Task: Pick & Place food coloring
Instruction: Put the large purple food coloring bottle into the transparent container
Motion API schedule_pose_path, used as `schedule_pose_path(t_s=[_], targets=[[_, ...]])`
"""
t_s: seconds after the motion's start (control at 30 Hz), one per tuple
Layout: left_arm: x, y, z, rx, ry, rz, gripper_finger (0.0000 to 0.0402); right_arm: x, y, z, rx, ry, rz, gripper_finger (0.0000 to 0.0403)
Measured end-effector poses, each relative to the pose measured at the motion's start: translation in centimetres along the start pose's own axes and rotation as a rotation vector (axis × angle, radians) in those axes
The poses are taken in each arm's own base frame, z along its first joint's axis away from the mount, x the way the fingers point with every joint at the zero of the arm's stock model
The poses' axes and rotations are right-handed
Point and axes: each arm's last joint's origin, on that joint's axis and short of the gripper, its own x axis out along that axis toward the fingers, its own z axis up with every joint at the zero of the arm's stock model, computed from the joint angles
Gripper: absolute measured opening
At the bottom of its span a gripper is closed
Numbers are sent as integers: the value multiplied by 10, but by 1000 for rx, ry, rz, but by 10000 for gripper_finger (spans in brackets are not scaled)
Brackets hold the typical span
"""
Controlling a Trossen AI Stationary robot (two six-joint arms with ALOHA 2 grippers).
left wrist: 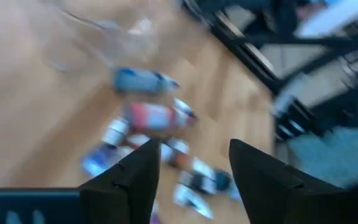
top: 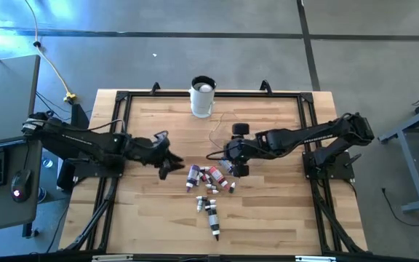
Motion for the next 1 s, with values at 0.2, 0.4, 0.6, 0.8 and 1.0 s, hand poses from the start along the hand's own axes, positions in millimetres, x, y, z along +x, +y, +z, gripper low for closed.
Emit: schedule_pose_path(t_s=[0.2, 0.4, 0.6, 0.8, 1.0], targets=[[24, -30, -9, -2, 199, 54, 138, 0, 0, 7, -7, -74, 26, 158], [57, -32, -30, 64, 395, 159, 127, 0, 2, 7, 16, -79, 63, 158], [69, -22, -35, 35, 469, 216, 127, -1, 1, 9, 162, -91, 71, 158], [67, -16, -36, 38, 437, 313, 127, -1, 3, 10, 174, -99, 116, 158], [68, -14, -32, 69, 340, 386, 127, -1, 3, 11, 154, -109, 116, 158]])
